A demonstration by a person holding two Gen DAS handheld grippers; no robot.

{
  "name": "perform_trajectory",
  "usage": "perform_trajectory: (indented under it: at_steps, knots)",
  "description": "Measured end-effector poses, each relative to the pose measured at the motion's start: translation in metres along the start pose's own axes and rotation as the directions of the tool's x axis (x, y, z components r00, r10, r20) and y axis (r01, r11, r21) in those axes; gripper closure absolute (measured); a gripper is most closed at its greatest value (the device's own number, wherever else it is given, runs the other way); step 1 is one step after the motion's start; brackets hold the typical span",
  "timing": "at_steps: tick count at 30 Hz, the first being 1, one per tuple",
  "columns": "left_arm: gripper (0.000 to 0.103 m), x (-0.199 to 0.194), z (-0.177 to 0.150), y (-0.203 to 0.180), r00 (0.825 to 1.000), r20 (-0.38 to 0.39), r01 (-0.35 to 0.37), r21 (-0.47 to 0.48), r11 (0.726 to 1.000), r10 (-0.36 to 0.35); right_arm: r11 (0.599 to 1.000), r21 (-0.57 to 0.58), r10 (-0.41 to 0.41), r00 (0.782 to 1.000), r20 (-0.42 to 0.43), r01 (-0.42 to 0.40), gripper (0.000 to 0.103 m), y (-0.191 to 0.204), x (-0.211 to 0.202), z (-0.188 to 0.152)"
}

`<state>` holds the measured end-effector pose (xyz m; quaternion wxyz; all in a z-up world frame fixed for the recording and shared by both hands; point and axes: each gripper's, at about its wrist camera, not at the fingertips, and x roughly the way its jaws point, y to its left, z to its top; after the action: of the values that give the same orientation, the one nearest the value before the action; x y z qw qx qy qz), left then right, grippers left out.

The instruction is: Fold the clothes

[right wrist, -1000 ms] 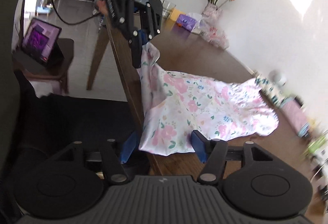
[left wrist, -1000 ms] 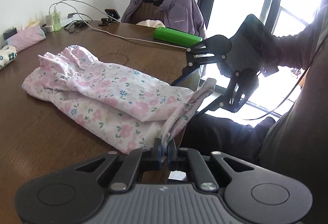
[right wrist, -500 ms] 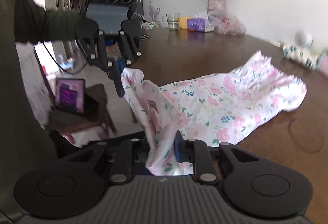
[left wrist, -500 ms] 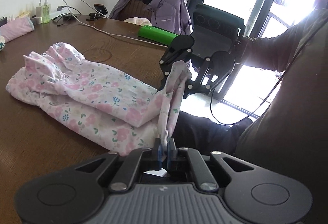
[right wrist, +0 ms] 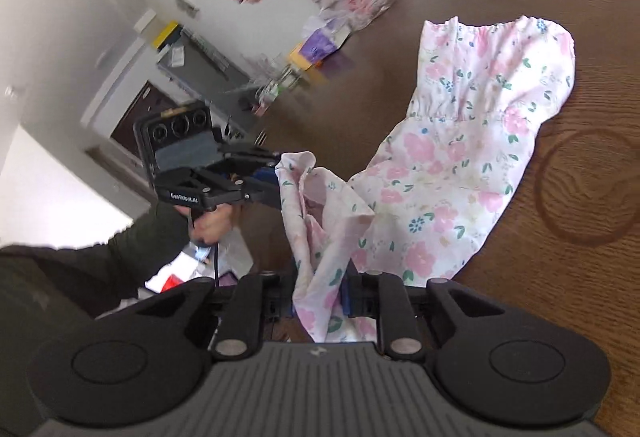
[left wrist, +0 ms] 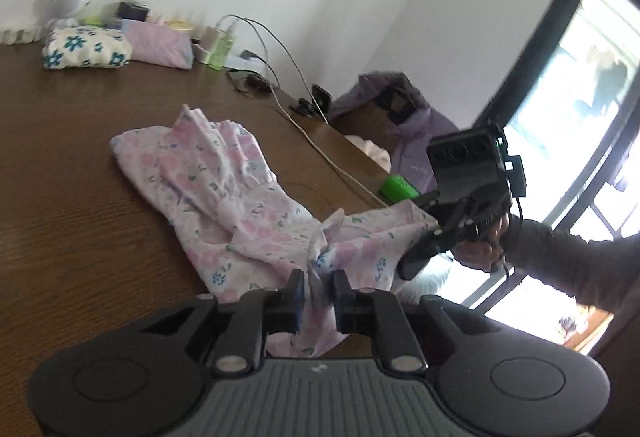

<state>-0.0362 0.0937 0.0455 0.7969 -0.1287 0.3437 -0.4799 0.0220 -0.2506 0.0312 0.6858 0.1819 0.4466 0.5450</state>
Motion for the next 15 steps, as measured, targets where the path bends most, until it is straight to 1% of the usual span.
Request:
perform_trajectory:
  at_steps: [1, 2, 3, 4, 5, 6, 7, 9, 12, 13, 15]
  knots:
    - [0.066, -0.007, -0.002, -0.001, 0.999, 0.026, 0.036, 0.025, 0.999, -0.037, 1.000, -0.006, 0.017, 1.000, 0.008, -0.017, 0.084, 0.000, -0.001, -0.001]
    - [0.039, -0.012, -0.005, -0.008, 0.998, 0.046, 0.039, 0.089, 0.995, -0.043, 0.999, -0.033, 0.019, 1.000, 0.010, -0.019, 0.084, 0.003, -0.001, -0.003]
    - [0.028, -0.016, -0.009, -0.019, 0.998, 0.067, 0.004, 0.177, 0.984, -0.016, 0.998, -0.060, 0.020, 1.000, 0.013, -0.020, 0.085, 0.006, -0.002, -0.005]
    - [0.015, -0.018, -0.016, -0.033, 0.996, 0.080, -0.064, 0.286, 0.956, 0.043, 0.996, -0.089, 0.021, 1.000, 0.015, -0.019, 0.086, 0.009, -0.003, -0.007]
    - [0.015, -0.015, -0.022, -0.046, 0.993, 0.079, -0.117, 0.388, 0.914, 0.093, 0.991, -0.134, 0.009, 1.000, 0.015, -0.007, 0.086, 0.014, -0.005, -0.010]
    - [0.015, -0.009, -0.028, -0.056, 0.991, 0.066, -0.137, 0.474, 0.870, 0.120, 0.985, -0.174, 0.004, 1.000, 0.004, -0.004, 0.087, 0.019, -0.005, -0.011]
    - [0.015, -0.001, -0.034, -0.065, 0.989, 0.047, -0.140, 0.551, 0.822, 0.137, 0.977, -0.214, 0.000, 1.000, -0.006, -0.001, 0.087, 0.024, -0.005, -0.012]
    - [0.015, 0.011, -0.046, -0.077, 0.990, 0.016, -0.115, 0.657, 0.745, 0.139, 0.957, -0.290, -0.003, 1.000, -0.030, -0.005, 0.088, 0.033, -0.004, -0.015]
    - [0.016, 0.031, -0.057, -0.090, 0.991, -0.024, -0.071, 0.745, 0.663, 0.132, 0.937, -0.347, 0.007, 0.998, -0.068, -0.030, 0.090, 0.045, 0.003, -0.015]
    - [0.018, 0.035, -0.059, -0.094, 0.992, -0.023, -0.061, 0.766, 0.640, 0.122, 0.938, -0.345, 0.017, 0.997, -0.079, -0.044, 0.090, 0.047, 0.004, -0.016]
    - [0.018, 0.041, -0.064, -0.100, 0.994, -0.009, -0.057, 0.793, 0.606, 0.105, 0.941, -0.332, 0.034, 0.994, -0.101, -0.066, 0.090, 0.049, 0.002, -0.021]
